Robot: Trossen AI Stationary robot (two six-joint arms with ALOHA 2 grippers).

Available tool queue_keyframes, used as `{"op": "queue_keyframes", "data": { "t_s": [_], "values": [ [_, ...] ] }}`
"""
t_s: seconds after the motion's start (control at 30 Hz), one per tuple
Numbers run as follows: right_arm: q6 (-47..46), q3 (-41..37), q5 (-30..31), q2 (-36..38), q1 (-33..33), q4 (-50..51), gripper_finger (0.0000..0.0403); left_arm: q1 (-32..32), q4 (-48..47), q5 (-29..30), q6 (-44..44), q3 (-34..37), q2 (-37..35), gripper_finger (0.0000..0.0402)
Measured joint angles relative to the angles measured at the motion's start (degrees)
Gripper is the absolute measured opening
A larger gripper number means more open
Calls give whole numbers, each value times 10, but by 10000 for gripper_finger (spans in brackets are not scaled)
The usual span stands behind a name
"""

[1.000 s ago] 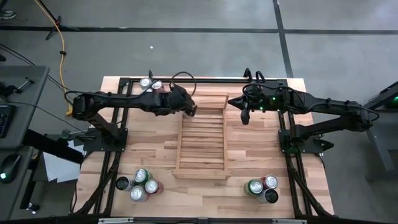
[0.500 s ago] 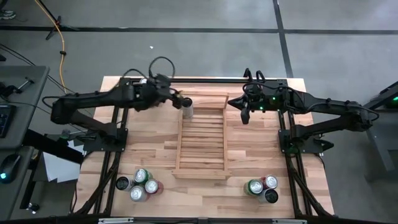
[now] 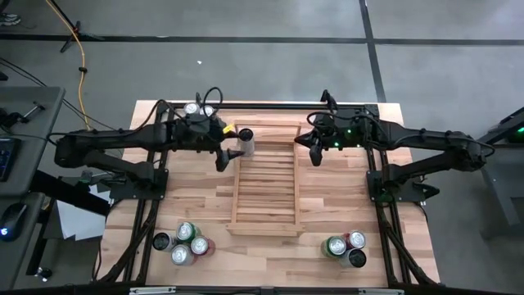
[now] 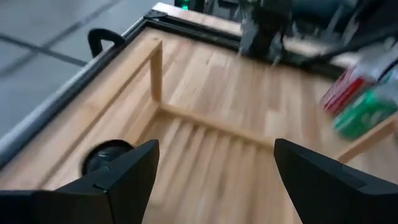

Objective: Place canned beverage on shelf
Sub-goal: Put the top left white and pink can on the shelf

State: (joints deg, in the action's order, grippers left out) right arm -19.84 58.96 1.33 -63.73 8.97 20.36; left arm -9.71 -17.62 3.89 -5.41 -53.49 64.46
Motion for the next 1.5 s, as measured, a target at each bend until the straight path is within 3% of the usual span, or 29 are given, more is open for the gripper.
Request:
{"op": "queue_keyframes", "data": {
  "t_s": [0.17,0.3,0.57,0.97,1.3,1.5],
  "values": [
    [5,0,-10,-14,0,3,0,-2,-45,74,166,5,45,310],
    [4,0,-16,-17,0,2,0,-20,-49,81,209,5,88,310],
    [-8,0,-16,-17,0,0,0,-50,-32,101,177,5,133,310],
    [-8,0,-16,-17,0,-1,0,-59,-8,101,181,5,123,310],
    [-7,0,-16,-17,0,-1,0,-87,18,37,175,5,148,310],
    [-8,0,-16,-17,0,-1,0,-87,32,30,170,5,164,310]
  ]
}}
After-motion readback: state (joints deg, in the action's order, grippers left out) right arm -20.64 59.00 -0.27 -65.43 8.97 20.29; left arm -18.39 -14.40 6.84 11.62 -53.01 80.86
